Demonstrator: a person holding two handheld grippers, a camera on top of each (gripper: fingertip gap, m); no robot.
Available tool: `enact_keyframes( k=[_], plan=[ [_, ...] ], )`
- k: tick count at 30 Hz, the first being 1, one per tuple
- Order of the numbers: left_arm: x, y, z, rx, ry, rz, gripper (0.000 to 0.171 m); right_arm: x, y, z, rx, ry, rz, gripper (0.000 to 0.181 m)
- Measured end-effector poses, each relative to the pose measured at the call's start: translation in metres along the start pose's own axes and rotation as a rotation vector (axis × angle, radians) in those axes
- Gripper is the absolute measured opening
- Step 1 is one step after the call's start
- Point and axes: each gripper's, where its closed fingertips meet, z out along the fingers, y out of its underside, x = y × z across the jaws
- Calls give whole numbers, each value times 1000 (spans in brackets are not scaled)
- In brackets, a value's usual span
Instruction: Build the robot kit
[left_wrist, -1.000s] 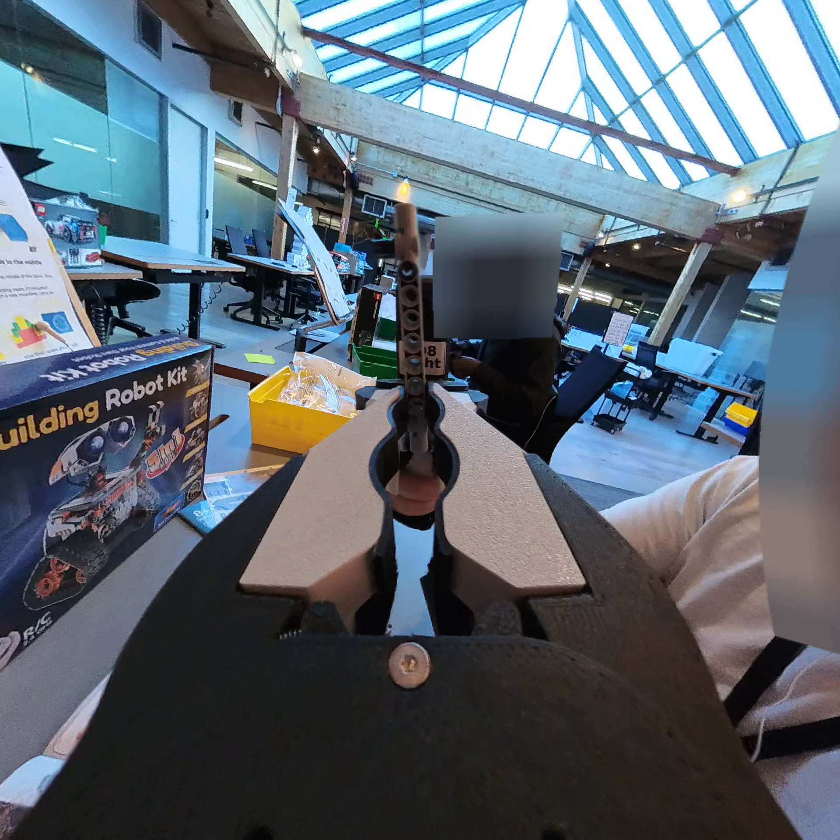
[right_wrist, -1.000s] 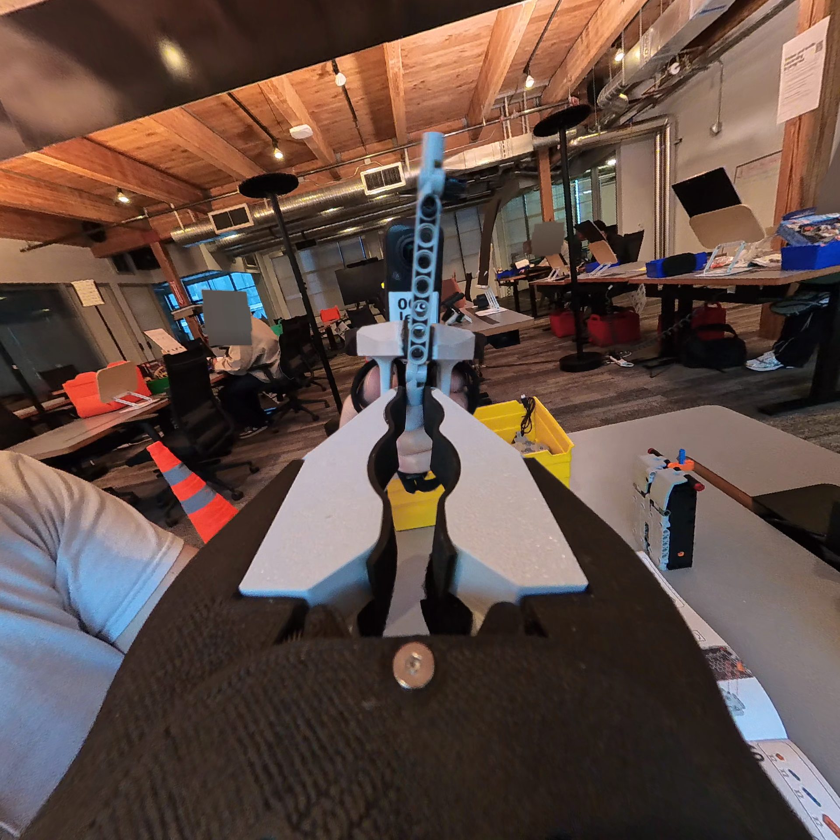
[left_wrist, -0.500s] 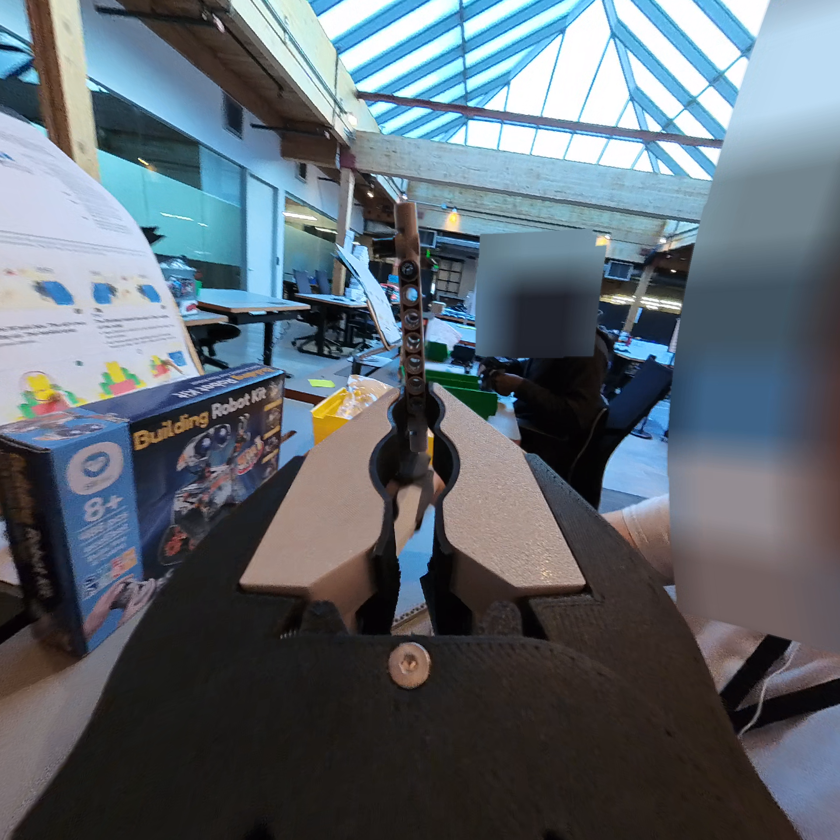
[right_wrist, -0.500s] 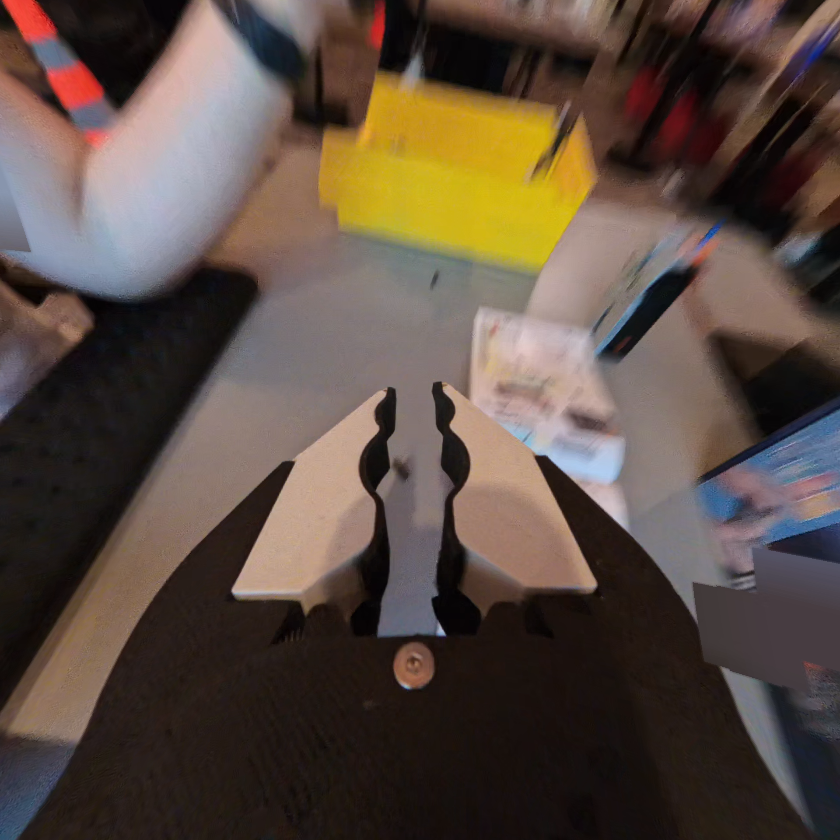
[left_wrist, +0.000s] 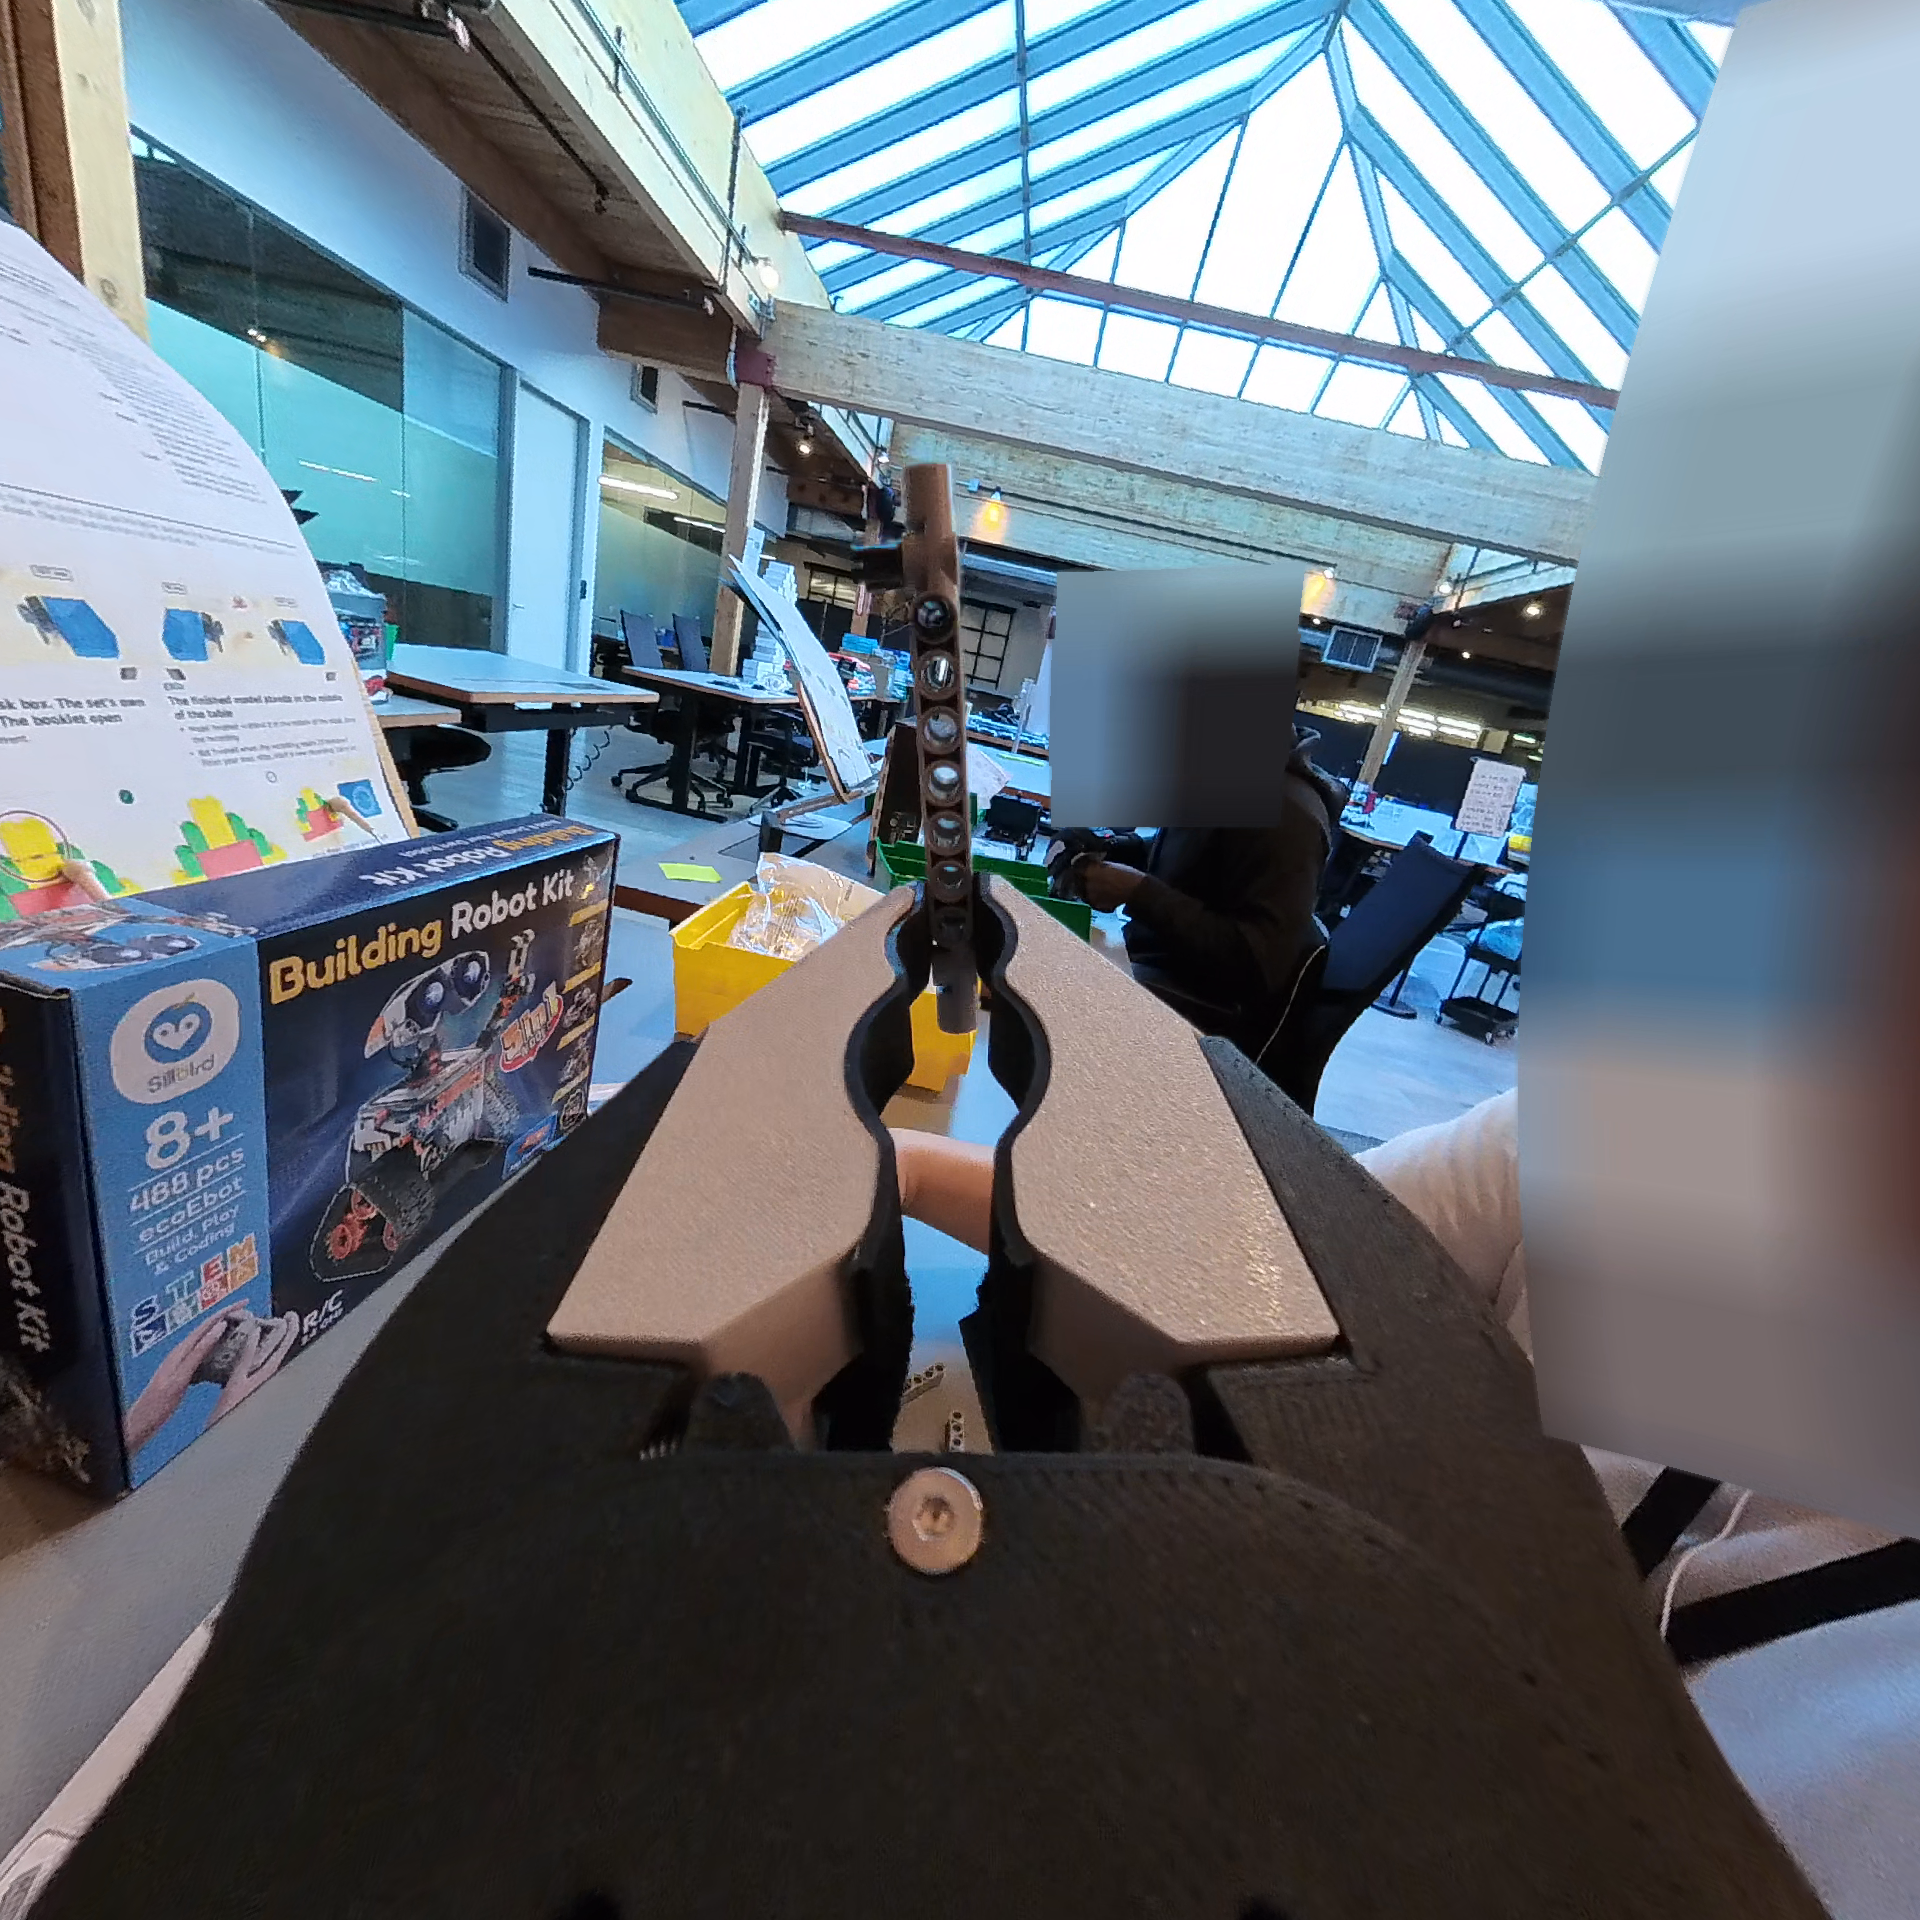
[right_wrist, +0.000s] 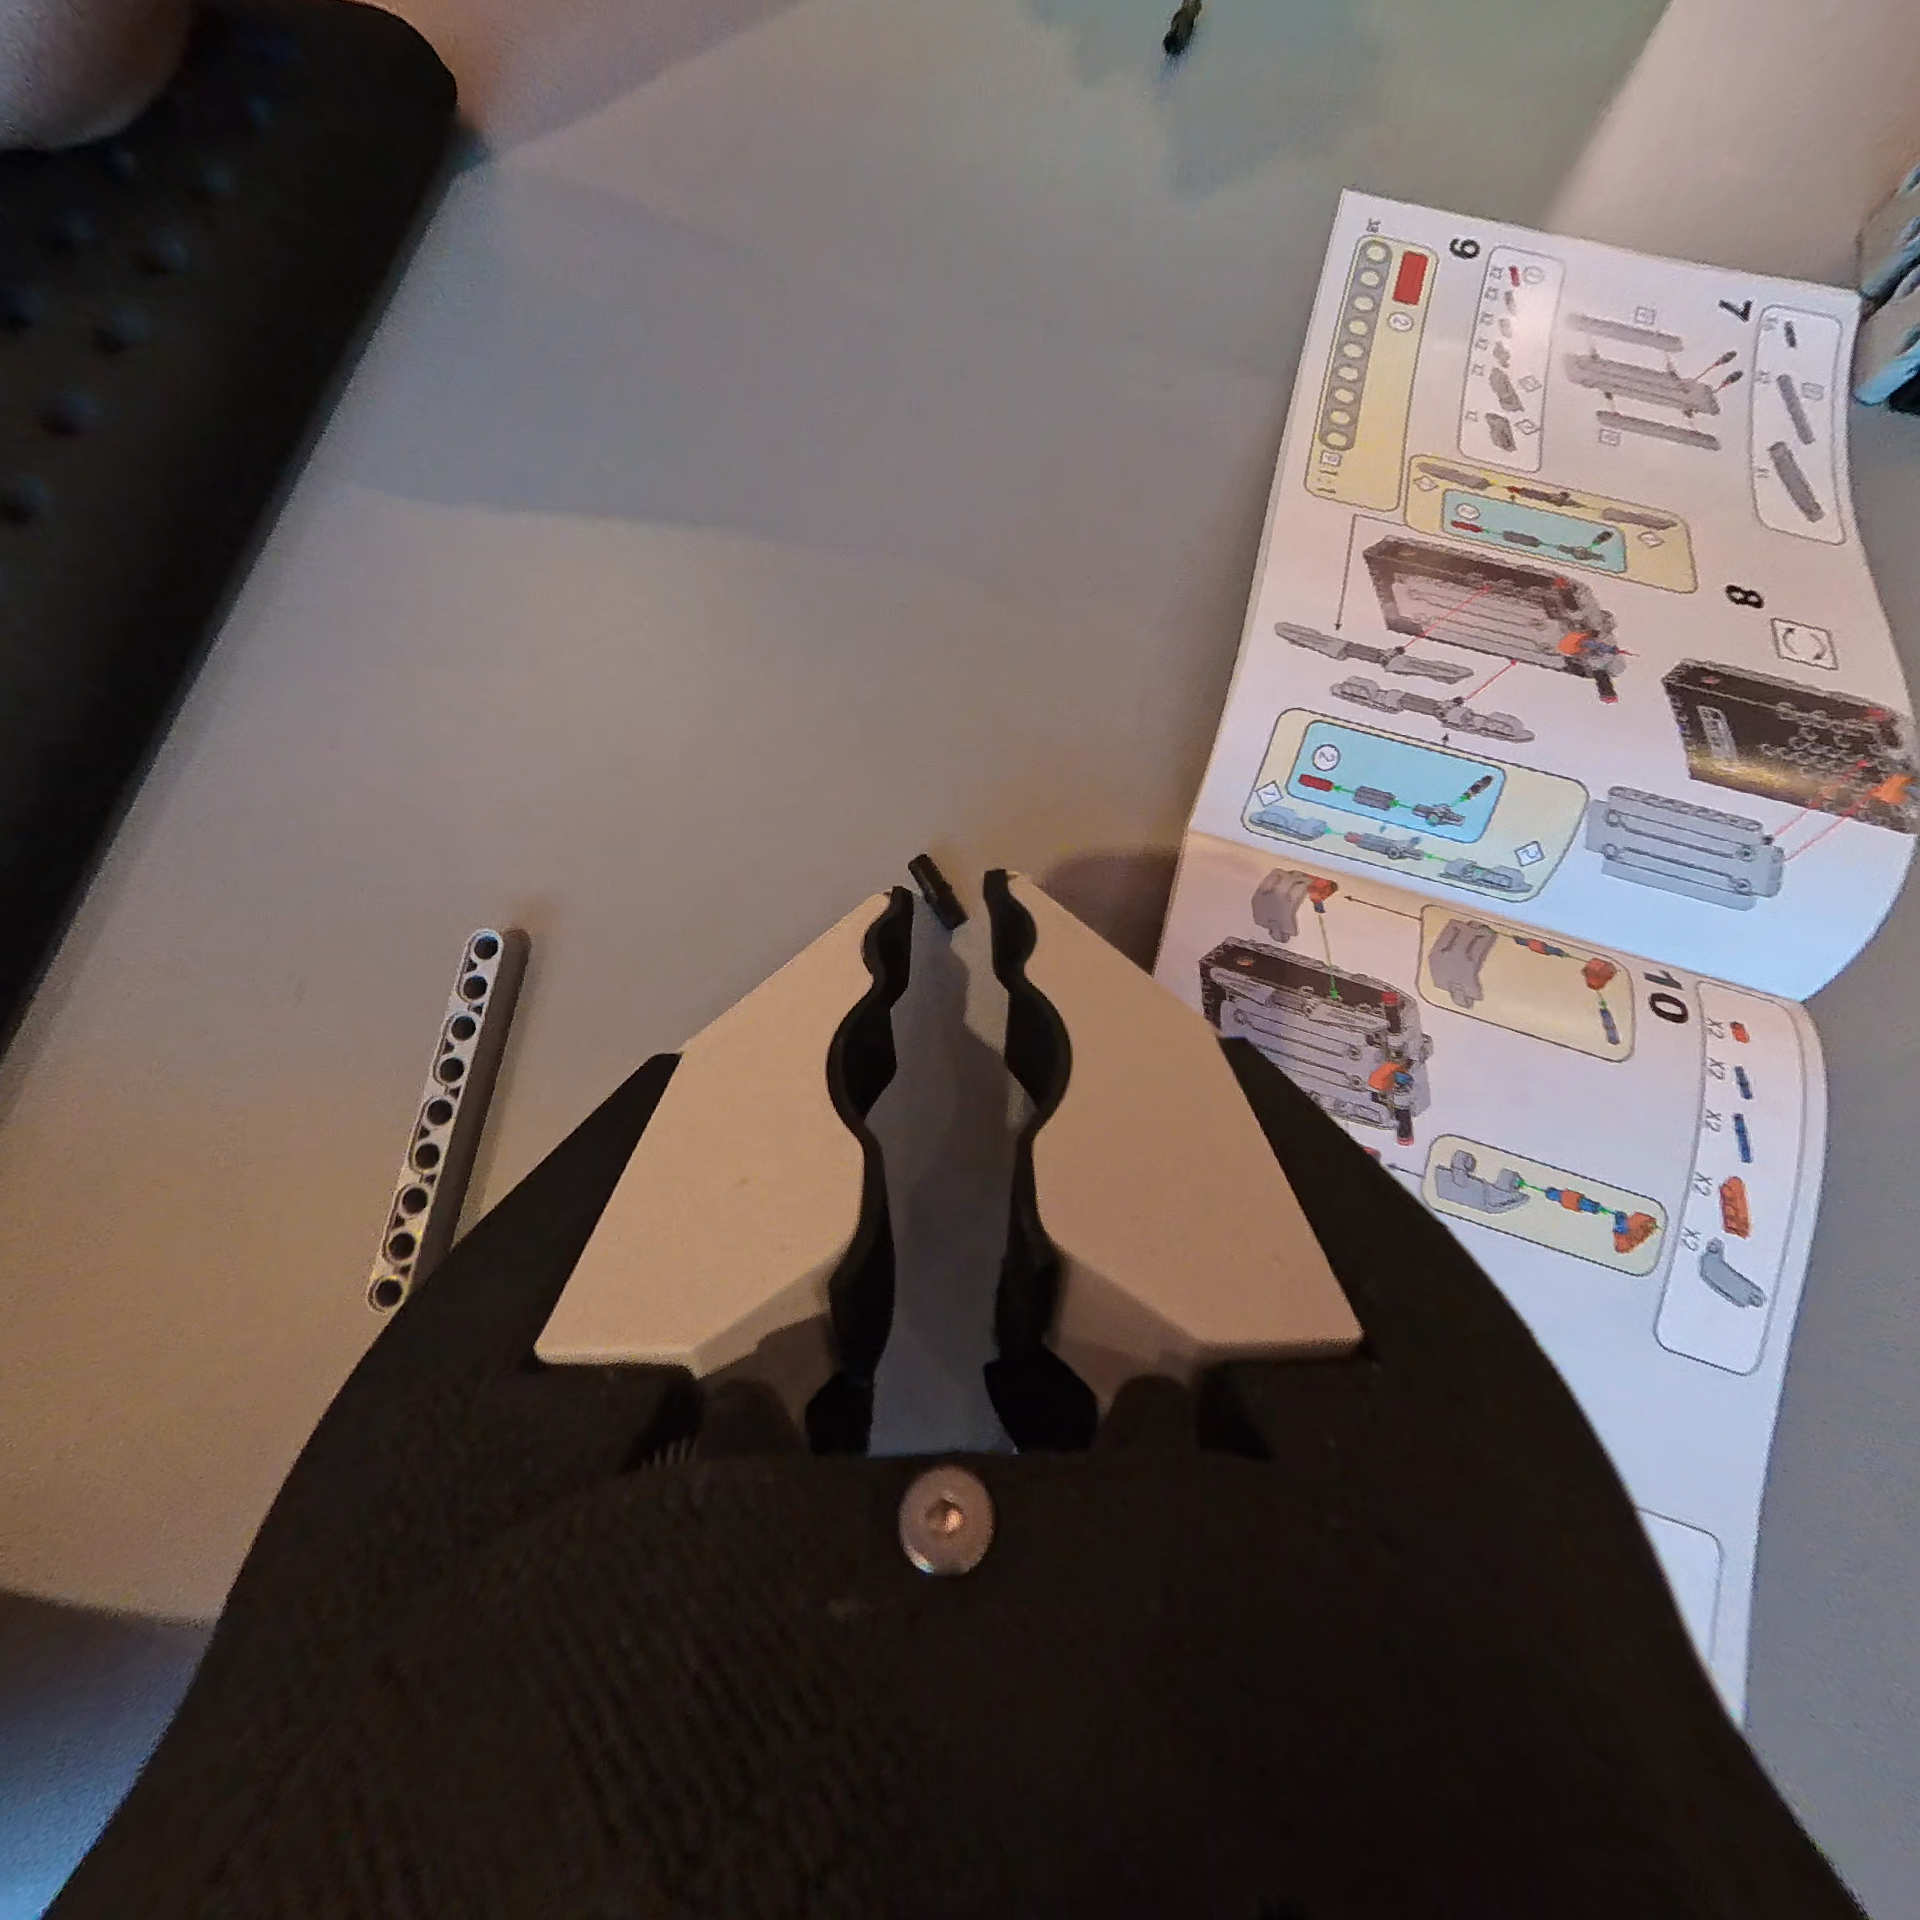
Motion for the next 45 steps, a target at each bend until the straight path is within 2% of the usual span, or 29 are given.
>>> enact_keyframes(
  k=[3, 9, 11, 13, 14, 18, 20, 22, 32, 40, 45],
  plan=[
    [2, 0, 0, -4, 12, -2, 5, 0, 9, 7, -34, -16, 19, 13],
    [0, -3, -5, 18, -10, -3, 5, 2, 10, 5, -6, -27, 83, 4],
    [0, -2, -6, 13, 3, -1, 5, 6, 22, -14, -115, 58, 121, 4],
    [-2, -4, -10, 24, -6, -4, 5, -6, 26, -47, -205, 105, 167, 3],
    [-3, -4, -12, 27, -11, -7, 4, -16, 36, -64, -302, 115, 191, 4],
    [-9, -4, -17, 19, -46, -6, 4, -68, 124, -149, -969, 121, 322, 4],
    [-11, -2, -17, 8, -52, -6, 4, -94, 147, -175, -1160, 79, 379, 4],
    [-12, -2, -17, 5, -59, -7, 4, -108, 162, -191, -1264, 67, 436, 4],
    [-4, -6, -24, 19, -42, -12, 4, -117, 190, -191, -1313, 92, 521, 4],
    [-5, -8, -28, 31, -51, -16, 5, -122, 195, -189, -1403, 71, 550, 4],
    [-7, -7, -27, 27, -54, -25, 5, -124, 193, -186, -1392, 68, 576, 5]
  ],
)
